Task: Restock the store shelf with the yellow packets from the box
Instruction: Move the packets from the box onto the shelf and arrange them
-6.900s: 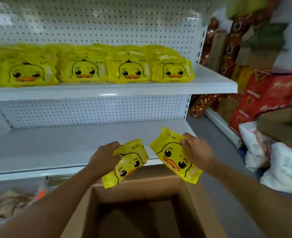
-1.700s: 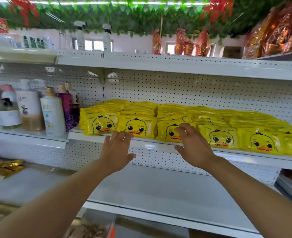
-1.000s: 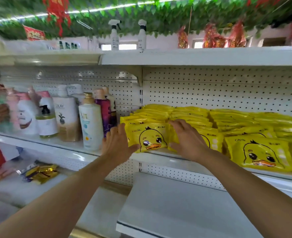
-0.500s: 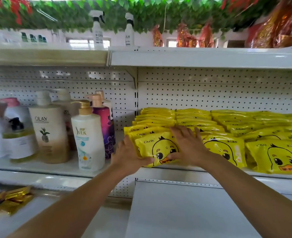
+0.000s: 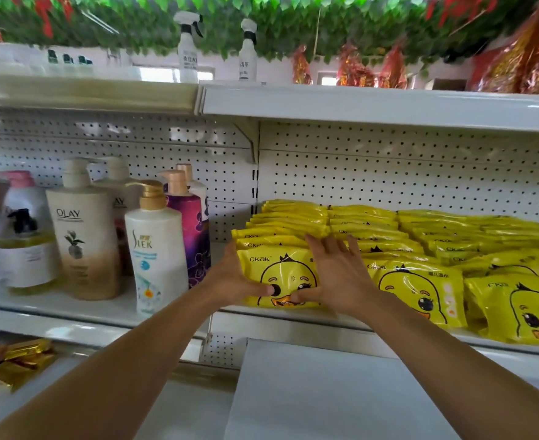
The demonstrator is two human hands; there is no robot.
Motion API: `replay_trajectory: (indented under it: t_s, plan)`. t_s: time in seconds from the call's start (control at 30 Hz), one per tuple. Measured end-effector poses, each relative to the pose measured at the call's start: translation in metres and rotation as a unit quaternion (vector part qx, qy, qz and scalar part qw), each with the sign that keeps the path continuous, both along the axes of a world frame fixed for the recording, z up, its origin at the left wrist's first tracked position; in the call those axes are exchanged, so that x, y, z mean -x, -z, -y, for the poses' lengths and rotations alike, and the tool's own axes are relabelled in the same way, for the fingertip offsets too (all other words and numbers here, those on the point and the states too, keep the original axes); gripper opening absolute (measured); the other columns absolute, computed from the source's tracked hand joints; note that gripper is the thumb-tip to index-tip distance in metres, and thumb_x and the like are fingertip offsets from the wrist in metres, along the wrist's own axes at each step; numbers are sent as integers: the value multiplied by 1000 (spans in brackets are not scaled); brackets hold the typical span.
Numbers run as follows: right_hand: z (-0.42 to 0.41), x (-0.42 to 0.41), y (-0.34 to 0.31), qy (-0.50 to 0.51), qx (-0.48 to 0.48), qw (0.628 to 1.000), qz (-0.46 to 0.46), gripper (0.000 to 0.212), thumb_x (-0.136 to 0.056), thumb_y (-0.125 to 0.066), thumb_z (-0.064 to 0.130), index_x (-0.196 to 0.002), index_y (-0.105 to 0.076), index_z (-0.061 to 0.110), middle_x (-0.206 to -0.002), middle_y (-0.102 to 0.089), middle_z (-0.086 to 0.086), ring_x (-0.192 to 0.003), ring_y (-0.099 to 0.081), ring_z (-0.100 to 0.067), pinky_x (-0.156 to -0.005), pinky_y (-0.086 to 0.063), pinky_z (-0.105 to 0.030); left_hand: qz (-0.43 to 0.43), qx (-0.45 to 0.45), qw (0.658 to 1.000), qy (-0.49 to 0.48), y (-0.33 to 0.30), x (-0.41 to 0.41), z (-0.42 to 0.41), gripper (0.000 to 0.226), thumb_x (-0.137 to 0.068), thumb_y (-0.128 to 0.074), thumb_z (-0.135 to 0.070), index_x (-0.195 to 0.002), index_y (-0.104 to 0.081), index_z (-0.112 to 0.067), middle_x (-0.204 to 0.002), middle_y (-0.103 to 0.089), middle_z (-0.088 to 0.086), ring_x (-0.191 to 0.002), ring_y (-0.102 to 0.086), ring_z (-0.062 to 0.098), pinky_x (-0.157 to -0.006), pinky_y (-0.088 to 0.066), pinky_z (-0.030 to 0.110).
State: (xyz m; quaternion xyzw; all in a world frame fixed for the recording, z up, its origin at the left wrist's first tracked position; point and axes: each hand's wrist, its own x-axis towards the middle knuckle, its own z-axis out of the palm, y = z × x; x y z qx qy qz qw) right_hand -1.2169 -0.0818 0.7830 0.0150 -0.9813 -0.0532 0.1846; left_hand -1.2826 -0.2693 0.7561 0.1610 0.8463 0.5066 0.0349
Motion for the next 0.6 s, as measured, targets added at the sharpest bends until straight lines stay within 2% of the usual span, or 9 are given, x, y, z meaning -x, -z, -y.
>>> replay_trajectory:
  t_s: [0.1,0.2,0.27,0.33,0.43,0.53,0.6]
  plan:
    - [3,-3,2,11,3,1000,-28,113,-58,-63,76,-146,-18,20,-136,-36,-9,-130,-31,-29,-114,-9,-45,5,-19,1000,19,0,4,1,126,-40,-91,-28,-143,-18,-23,-122,-50,-5,-122,-48,22,-102,-43,48]
    - [5,-4,4,16,13,999,-34,115,-57,-63,76,-146,-18,19,-137,-32,-9,-130,-30,-28,-111,-14,-46,10,-34,998,48,-1,10,3,125,-49,-92,-14,-146,-14,-23,-117,-46,-11,-123,-46,21,-104,-41,47]
    - [6,-3,3,20,10,999,-27,115,-58,-63,76,-146,-15,20,-142,-27,-8,-134,-25,-27,-113,-10,-46,14,-44,997,69,-4,14,4,125,-52,-91,-8,-146,-10,-22,-124,-44,-7,-127,-43,21,-106,-39,44]
    - [8,-5,1,28,23,999,-14,118,-59,-65,74,-148,-8,21,-150,-13,-8,-141,-12,-26,-115,-1,-47,13,-44,996,77,-10,18,5,128,-55,-89,-7,-148,-3,-21,-134,-40,-2,-132,-37,21,-109,-35,41]
    - [14,-10,2,34,50,998,13,122,-61,-67,70,-148,6,27,-156,7,-2,-144,5,-24,-115,7,-47,-12,-4,995,95,-17,25,9,134,-54,-91,-13,-149,3,-27,-149,-29,-1,-138,-29,20,-113,-29,40]
    - [21,-11,3,42,41,998,24,121,-63,-71,64,-148,7,28,-155,-2,0,-143,-4,-25,-117,-2,-46,-30,54,991,122,-22,29,9,135,-53,-92,-22,-149,2,-32,-154,-25,1,-139,-28,21,-114,-28,40]
    - [23,-9,0,50,50,997,34,121,-62,-73,61,-148,6,28,-153,-9,2,-141,-9,-25,-116,-7,-44,-19,53,990,127,-26,31,8,129,-56,-90,-24,-149,0,-32,-154,-23,1,-139,-27,22,-113,-28,39]
